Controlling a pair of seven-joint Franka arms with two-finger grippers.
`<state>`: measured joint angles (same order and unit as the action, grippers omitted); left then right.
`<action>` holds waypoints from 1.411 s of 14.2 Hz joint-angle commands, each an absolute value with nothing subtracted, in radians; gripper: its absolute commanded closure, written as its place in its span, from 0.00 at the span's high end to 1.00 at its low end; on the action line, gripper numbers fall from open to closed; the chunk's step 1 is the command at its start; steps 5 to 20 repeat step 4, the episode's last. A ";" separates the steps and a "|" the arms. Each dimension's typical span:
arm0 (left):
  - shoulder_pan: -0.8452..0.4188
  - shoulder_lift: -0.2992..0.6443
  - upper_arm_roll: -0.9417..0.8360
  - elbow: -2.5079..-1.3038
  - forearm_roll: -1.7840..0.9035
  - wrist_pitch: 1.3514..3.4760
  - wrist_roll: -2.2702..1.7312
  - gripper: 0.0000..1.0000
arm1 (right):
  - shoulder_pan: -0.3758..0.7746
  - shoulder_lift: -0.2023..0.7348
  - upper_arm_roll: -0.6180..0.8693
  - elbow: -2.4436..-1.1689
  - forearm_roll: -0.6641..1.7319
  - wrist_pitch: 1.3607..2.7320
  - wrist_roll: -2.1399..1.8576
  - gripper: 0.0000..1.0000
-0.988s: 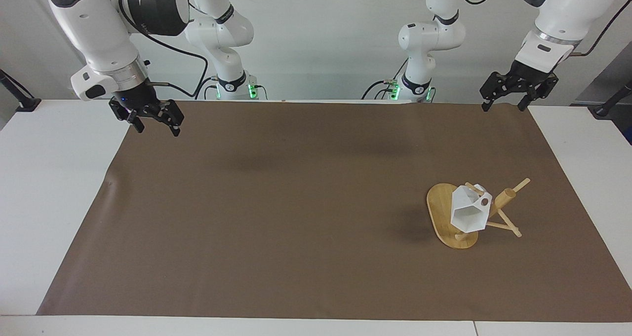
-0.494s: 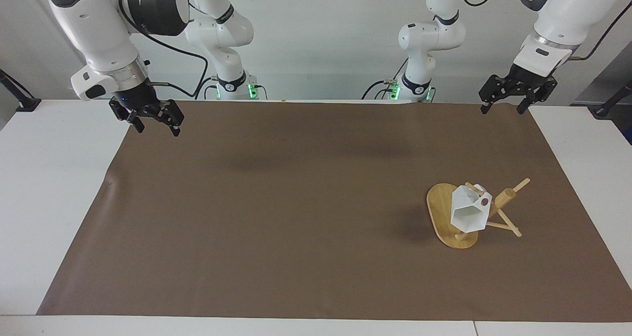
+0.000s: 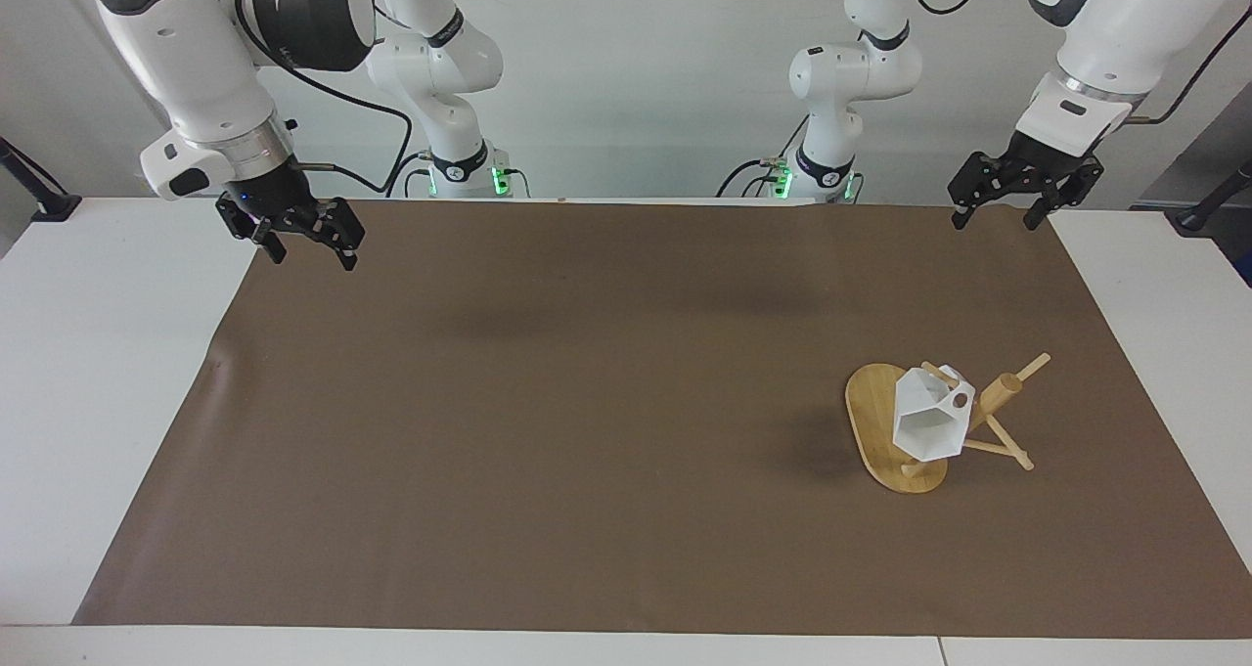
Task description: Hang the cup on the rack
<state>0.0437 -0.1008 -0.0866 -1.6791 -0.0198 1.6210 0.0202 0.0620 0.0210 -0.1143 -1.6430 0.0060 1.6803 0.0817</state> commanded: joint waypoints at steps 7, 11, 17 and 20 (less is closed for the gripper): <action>0.028 -0.100 -0.083 -1.687 -0.011 1.640 0.029 1.00 | 0.057 0.008 -0.115 -1.649 0.021 1.663 0.057 1.00; 0.028 -0.100 -0.083 -1.687 -0.011 1.640 0.029 1.00 | 0.057 0.008 -0.115 -1.649 0.021 1.663 0.057 1.00; 0.028 -0.100 -0.083 -1.687 -0.011 1.640 0.029 1.00 | 0.057 0.008 -0.115 -1.649 0.021 1.663 0.057 1.00; 0.028 -0.100 -0.083 -1.687 -0.011 1.640 0.029 1.00 | 0.057 0.008 -0.115 -1.649 0.021 1.663 0.057 1.00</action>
